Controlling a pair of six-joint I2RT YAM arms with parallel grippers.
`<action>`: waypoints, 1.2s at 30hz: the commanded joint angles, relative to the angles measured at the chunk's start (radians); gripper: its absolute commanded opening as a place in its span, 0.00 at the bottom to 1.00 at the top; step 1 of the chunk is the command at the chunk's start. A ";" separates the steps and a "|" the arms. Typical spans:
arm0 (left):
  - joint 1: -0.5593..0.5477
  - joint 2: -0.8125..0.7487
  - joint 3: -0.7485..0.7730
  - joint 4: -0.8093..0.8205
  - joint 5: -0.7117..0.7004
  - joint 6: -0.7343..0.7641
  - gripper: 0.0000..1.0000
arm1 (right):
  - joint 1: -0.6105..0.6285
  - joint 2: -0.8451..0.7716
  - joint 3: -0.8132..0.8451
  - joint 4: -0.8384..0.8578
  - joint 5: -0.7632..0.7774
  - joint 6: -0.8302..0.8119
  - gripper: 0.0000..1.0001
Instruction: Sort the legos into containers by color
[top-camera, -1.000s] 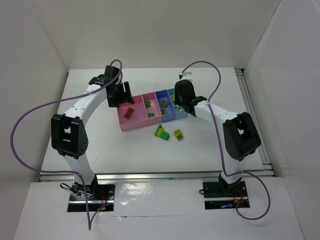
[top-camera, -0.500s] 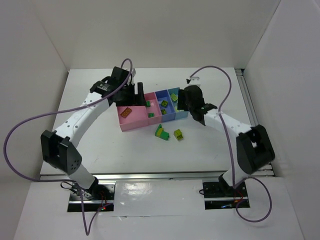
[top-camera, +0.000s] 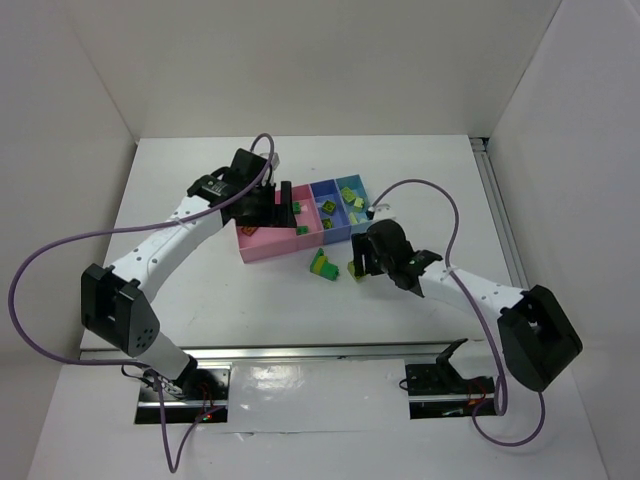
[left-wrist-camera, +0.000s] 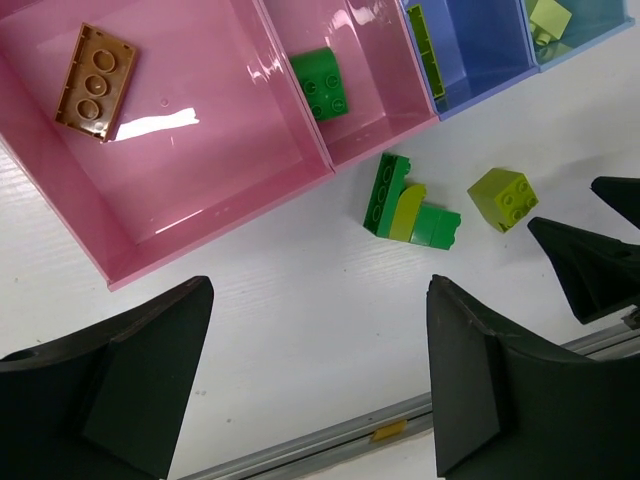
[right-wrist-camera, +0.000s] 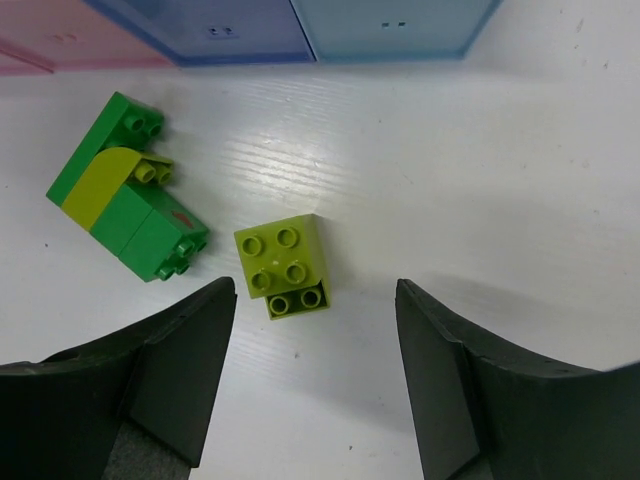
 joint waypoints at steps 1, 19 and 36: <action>-0.003 -0.012 -0.001 0.030 0.012 0.000 0.89 | 0.007 0.050 0.061 -0.022 0.003 -0.026 0.72; -0.003 0.029 -0.001 0.039 0.023 0.010 0.87 | 0.007 0.212 0.153 -0.003 -0.027 -0.095 0.61; -0.003 0.029 -0.001 0.039 0.034 0.010 0.86 | 0.007 0.270 0.199 -0.009 -0.159 -0.222 0.72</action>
